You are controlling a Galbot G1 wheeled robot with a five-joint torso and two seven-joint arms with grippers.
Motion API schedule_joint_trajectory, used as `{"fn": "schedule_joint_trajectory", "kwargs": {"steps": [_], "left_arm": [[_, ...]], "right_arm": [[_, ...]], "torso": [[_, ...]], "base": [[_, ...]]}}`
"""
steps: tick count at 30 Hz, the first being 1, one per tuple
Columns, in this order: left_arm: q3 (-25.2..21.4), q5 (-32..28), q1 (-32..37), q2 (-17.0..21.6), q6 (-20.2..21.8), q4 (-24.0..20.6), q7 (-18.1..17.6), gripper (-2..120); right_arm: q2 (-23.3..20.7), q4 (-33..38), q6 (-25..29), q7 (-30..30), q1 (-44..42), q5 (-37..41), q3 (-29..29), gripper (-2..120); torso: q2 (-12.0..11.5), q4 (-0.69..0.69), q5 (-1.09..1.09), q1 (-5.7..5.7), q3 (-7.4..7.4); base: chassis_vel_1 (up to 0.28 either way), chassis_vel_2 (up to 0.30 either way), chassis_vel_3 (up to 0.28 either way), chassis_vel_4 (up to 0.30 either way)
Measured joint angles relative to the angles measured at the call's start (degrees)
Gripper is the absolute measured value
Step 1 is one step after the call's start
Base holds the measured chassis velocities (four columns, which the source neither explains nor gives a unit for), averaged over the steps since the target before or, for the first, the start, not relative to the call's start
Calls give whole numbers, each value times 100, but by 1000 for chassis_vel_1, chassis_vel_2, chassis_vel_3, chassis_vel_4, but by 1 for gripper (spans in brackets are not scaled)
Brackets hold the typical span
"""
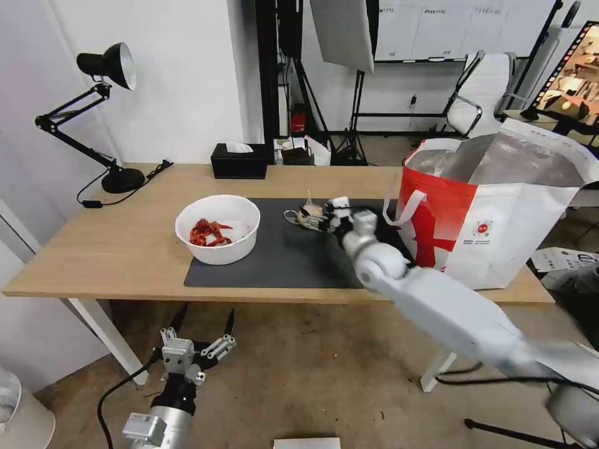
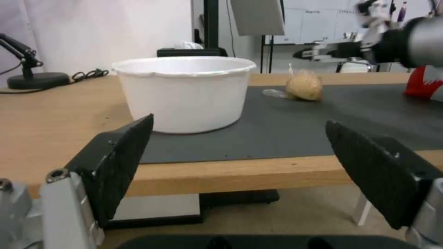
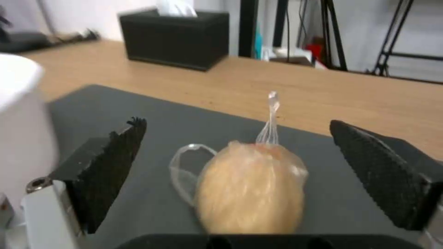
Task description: Pick up the trash from the table and place it into the takeout bag.
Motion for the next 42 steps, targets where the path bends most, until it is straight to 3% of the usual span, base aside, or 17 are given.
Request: {"fn": "schedule_joint_trajectory", "kwargs": {"steps": [6, 19, 36, 39, 42], "left_arm": [[-14, 6, 19, -23, -23, 3, -5, 100], [-54, -9, 39, 0, -47, 2, -15, 100], [-10, -19, 18, 67, -52, 10, -22, 100], [-1, -20, 17, 82, -53, 11, -23, 100], [8, -20, 23, 103, -54, 1, -27, 100]], "right_arm": [[533, -783, -941, 370, 354, 3, -52, 100], [830, -1189, -1086, 328, 354, 34, 25, 97], [601, -1041, -1167, 195, 339, 110, -32, 37], [522, -888, -1165, 200, 304, 155, -12, 26], [286, -290, -1120, 379, 165, 243, 146, 13]], "torso": [[0, -2, 0, -1, -1], [1, -2, 1, -1, -1], [1, -2, 1, -2, -1], [1, -2, 2, -2, -1], [1, -1, 2, -1, -1]], "base": [[0, 0, 0, 0], [0, 0, 0, 0], [0, 0, 0, 0], [0, 0, 0, 0], [0, 0, 0, 0]]}}
